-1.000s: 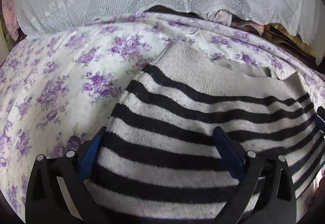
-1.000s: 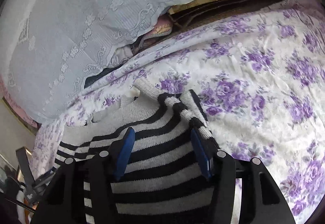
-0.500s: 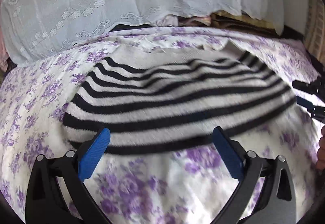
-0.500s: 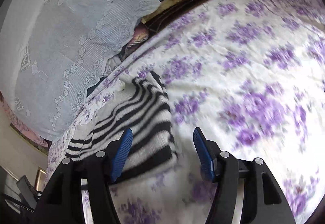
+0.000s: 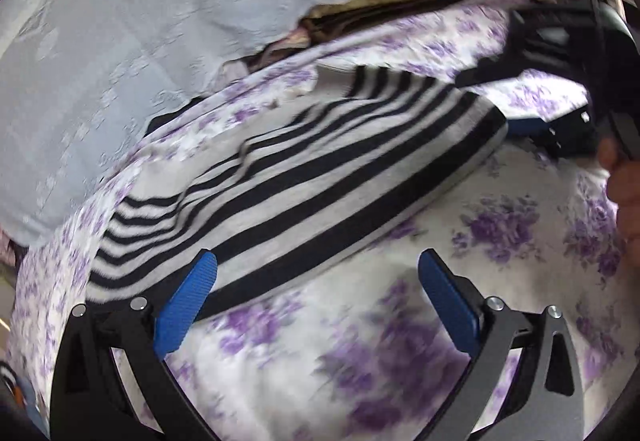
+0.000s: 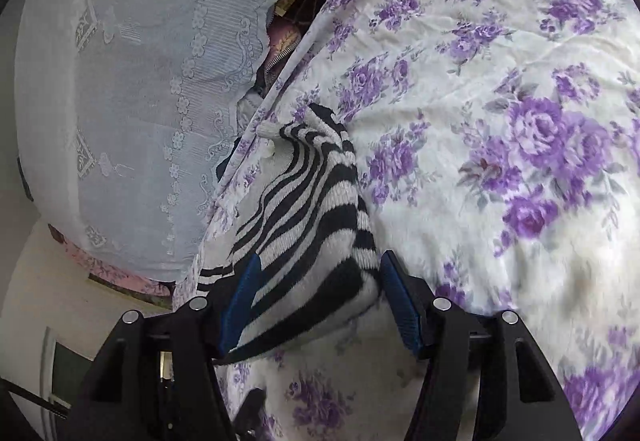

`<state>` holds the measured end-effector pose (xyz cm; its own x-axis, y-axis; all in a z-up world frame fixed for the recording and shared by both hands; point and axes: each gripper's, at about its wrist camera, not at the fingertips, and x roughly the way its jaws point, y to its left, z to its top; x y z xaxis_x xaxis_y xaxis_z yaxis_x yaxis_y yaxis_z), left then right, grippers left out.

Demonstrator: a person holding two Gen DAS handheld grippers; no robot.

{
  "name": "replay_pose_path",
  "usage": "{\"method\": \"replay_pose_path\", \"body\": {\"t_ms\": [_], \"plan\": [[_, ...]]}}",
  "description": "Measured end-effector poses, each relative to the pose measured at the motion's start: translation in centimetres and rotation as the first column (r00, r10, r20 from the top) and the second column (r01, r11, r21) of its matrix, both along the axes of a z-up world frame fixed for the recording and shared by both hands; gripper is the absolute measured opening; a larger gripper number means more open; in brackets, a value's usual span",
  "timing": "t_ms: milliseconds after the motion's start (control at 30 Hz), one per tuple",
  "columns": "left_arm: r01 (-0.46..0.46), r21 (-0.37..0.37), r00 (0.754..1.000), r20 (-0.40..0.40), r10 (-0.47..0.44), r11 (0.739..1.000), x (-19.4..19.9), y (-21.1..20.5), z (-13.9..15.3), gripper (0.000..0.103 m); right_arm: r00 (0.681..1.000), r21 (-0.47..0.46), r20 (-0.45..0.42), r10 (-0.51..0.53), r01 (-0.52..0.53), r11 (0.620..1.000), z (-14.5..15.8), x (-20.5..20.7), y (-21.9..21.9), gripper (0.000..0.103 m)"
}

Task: Fold small clothes

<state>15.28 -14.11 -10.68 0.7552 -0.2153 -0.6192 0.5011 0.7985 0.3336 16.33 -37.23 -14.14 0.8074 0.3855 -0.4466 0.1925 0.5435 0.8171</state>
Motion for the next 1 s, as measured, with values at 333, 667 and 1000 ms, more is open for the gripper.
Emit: {"method": "replay_pose_path", "body": {"t_ms": [333,667,1000], "plan": [[-0.040,-0.103,0.983,-0.181,0.021,0.994,5.9,-1.6,-0.8,0.095,0.996,-0.053,-0.051,0.072,-0.075,0.996,-0.8,5.4,-0.3,0.026],[-0.012,-0.171,0.987,-0.161,-0.016,0.985,5.0,-1.6,0.2,0.069,0.996,-0.030,0.033,0.081,-0.080,0.996,0.9,5.2,0.5,0.030],[0.051,-0.160,0.990,-0.119,-0.070,0.986,4.8,-4.2,0.5,0.049,0.998,-0.003,0.028,0.049,-0.049,0.999,0.2,5.4,0.0,0.024]]}}
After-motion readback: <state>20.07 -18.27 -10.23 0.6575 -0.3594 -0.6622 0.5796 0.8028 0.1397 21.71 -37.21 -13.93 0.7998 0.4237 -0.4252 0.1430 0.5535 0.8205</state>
